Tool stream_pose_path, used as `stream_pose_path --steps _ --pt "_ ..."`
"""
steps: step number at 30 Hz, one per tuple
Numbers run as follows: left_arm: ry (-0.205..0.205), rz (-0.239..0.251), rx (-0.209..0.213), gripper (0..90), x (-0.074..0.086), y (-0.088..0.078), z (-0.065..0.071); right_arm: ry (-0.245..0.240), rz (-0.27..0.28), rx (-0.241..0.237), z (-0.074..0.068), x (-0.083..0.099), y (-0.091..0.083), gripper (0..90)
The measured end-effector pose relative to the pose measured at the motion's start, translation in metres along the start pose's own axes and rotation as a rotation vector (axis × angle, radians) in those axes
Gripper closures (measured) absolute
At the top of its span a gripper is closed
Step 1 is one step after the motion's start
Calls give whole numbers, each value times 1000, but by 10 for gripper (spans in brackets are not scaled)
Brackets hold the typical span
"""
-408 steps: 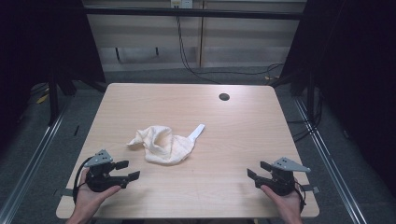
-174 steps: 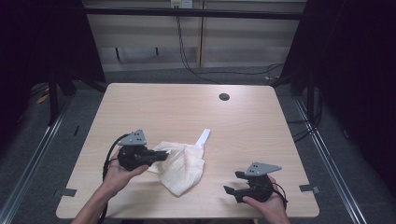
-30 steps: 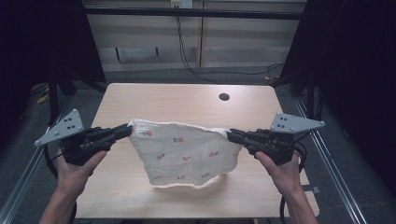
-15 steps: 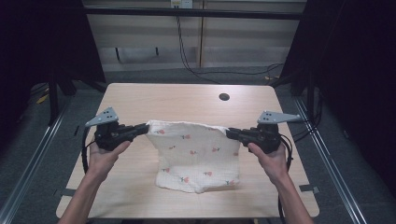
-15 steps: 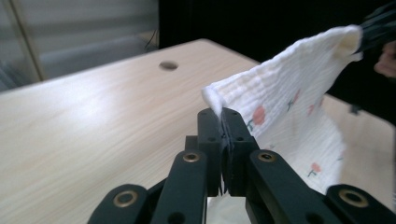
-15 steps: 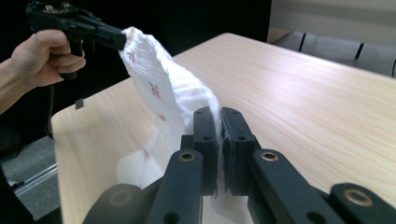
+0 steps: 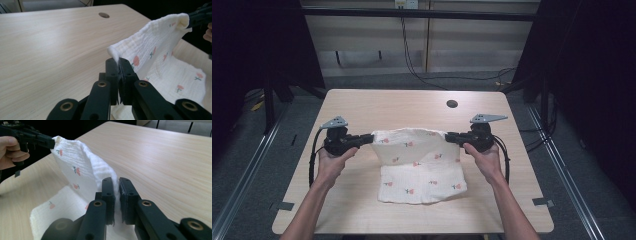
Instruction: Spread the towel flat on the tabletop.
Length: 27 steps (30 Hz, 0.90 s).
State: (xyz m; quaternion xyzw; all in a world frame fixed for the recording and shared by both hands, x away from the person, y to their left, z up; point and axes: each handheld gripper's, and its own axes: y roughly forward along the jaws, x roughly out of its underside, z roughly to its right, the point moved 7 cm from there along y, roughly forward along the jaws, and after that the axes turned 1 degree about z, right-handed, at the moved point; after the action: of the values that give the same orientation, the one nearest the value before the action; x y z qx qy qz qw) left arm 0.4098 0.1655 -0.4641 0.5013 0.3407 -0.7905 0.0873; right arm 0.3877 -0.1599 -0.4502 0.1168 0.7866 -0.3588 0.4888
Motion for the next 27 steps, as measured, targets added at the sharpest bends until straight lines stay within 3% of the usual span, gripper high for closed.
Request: stream_pose_path --steps 3,7,12,15,17,23,27 --pt "-23 -3 7 871 1 8 -3 14 -17 0 7 7 9 833" --pt "-47 -21 -16 839 3 19 -14 31 -33 17 17 12 16 823" --pt "-82 -50 -33 794 9 26 -25 68 -33 93 36 17 18 753" --pt "-77 -53 -27 768 13 24 -25 75 -32 144 45 21 13 652" --pt "-74 -61 -26 752 17 24 -22 83 -22 145 47 21 7 659" --pt "-50 -84 -7 721 23 15 -14 62 -44 134 38 23 -7 620" --pt "-8 -94 14 714 28 -2 0 31 -69 88 18 30 -17 622"
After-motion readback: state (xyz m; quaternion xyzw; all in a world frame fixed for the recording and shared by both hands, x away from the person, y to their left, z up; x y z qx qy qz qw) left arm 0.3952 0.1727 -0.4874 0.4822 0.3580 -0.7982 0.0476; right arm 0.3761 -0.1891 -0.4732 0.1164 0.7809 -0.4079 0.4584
